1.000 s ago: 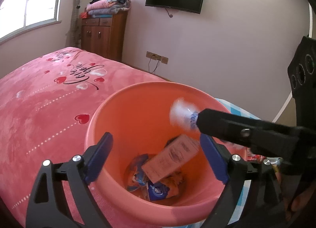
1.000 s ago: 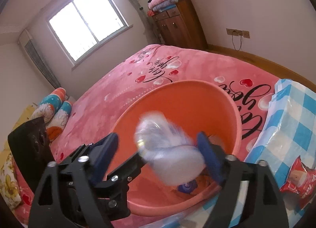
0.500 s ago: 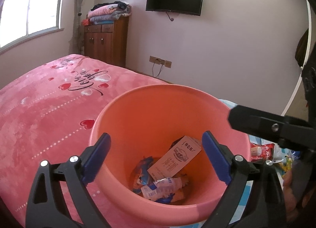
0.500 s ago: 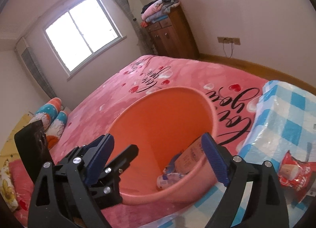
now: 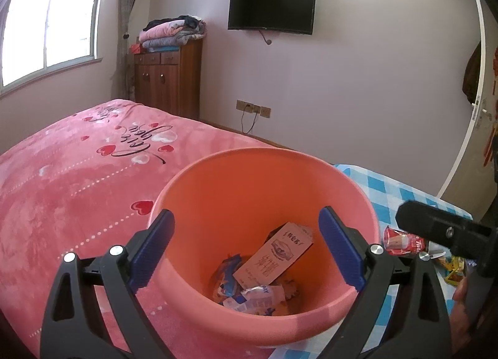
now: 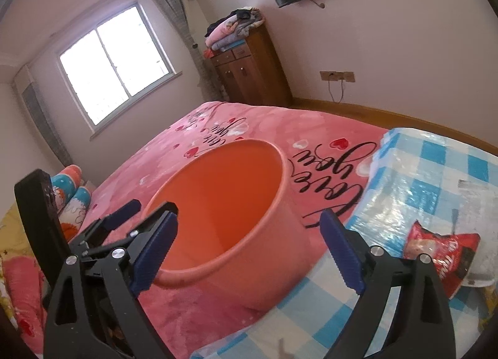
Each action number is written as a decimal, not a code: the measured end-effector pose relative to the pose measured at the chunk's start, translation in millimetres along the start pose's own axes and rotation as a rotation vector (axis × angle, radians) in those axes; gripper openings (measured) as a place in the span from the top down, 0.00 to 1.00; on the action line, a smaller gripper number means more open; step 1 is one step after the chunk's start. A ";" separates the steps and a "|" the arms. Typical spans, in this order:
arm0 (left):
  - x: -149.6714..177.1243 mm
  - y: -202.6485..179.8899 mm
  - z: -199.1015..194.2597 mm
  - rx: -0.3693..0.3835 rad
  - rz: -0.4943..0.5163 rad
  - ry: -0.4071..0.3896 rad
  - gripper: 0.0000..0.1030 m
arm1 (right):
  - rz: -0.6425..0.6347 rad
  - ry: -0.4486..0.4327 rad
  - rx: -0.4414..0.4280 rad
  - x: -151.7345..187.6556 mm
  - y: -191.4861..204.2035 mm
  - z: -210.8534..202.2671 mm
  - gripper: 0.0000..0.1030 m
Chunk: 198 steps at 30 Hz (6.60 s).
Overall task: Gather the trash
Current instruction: 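Move both tools from the bucket back over the table, then close the left gripper on the grey-white printed packet, then grasp the dark blue carton with the right gripper while the left gripper holds the packet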
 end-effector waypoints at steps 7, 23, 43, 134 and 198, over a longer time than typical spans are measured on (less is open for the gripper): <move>0.2 -15.8 -11.2 0.016 0.025 -0.013 0.09 | 0.038 -0.016 0.045 17.2 -22.7 -21.6 0.11; 20.4 -75.7 -28.8 0.093 0.112 0.011 0.09 | 0.180 -0.072 0.173 61.4 -92.6 -81.9 0.11; 72.1 -163.6 -34.4 0.177 0.271 0.089 0.09 | 0.340 -0.135 0.298 125.1 -169.2 -152.2 0.11; 161.7 -328.7 70.1 0.520 0.199 0.522 0.25 | 0.377 -0.001 0.529 196.6 -347.8 -228.1 0.11; 174.9 -291.1 39.5 0.629 0.184 0.531 0.25 | 0.045 0.202 0.607 162.5 -319.7 -163.1 0.60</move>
Point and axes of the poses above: each gripper's, at about its wrist camera, not at the fingertips, and z roughly the way its jaws point, y to its left, x to its underside, the point moved 7 cm from there along z, roughly the way its jaws point, and after that the axes turned 11 degrees about -z, right-handed, at the moved point
